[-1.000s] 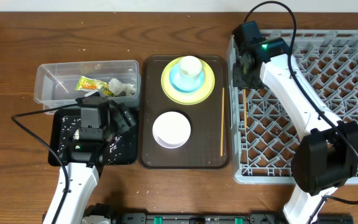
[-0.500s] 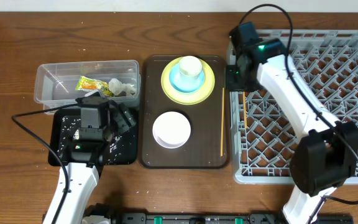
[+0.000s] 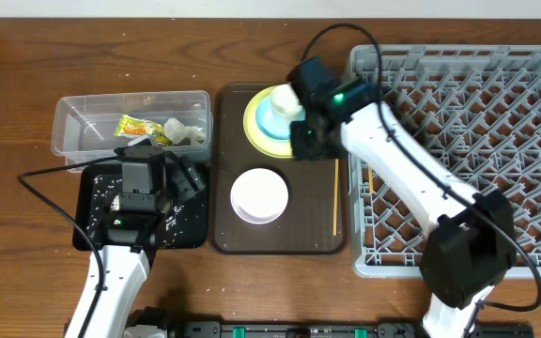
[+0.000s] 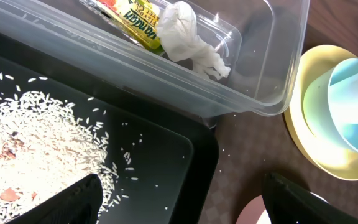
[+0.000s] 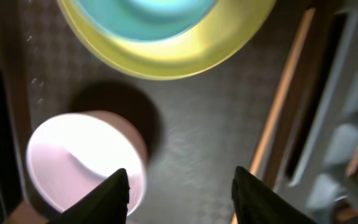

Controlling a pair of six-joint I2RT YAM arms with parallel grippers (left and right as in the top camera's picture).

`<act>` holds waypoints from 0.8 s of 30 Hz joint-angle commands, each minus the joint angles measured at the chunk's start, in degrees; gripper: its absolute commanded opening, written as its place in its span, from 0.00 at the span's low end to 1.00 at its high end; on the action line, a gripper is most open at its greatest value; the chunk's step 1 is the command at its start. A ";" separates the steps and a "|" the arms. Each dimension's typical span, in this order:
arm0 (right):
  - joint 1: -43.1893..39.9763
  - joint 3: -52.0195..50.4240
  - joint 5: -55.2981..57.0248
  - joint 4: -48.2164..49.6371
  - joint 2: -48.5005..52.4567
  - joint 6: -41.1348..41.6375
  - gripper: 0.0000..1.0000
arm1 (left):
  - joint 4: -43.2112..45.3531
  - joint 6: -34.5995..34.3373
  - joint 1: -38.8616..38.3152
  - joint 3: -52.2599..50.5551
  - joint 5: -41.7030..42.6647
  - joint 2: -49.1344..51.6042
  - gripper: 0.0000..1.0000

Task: Sort waste into correct bins and load items into the dishwasher rack
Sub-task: 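Move the right gripper onto the second chopstick on the brown tray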

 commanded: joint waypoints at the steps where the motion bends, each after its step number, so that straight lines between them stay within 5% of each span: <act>1: 3.41 -0.42 -0.37 0.15 -0.33 5.42 0.57 | -0.15 0.35 0.28 0.94 -0.50 0.11 0.84; 3: 5.07 -0.44 -0.33 0.15 -0.28 5.46 0.69 | -0.15 0.35 0.28 0.94 -0.50 0.11 0.84; 5: 6.80 -0.42 -0.17 0.17 -0.28 5.46 0.99 | -0.15 0.35 0.28 0.94 -0.50 0.11 0.84; 9: 10.25 -0.46 5.01 0.02 0.20 8.70 0.99 | -0.15 0.35 0.28 0.94 -0.50 0.11 0.84; 12: 12.50 -0.96 11.65 -0.57 0.31 14.49 0.73 | -0.15 0.35 0.28 0.94 -0.50 0.11 0.84; 21: 13.38 -6.82 17.92 -0.13 0.31 19.89 0.30 | -0.15 0.35 0.28 0.94 -0.50 0.11 0.84; 24: 12.02 -9.27 18.93 0.17 0.31 21.68 0.26 | -0.15 0.35 0.28 0.94 -0.50 0.11 0.84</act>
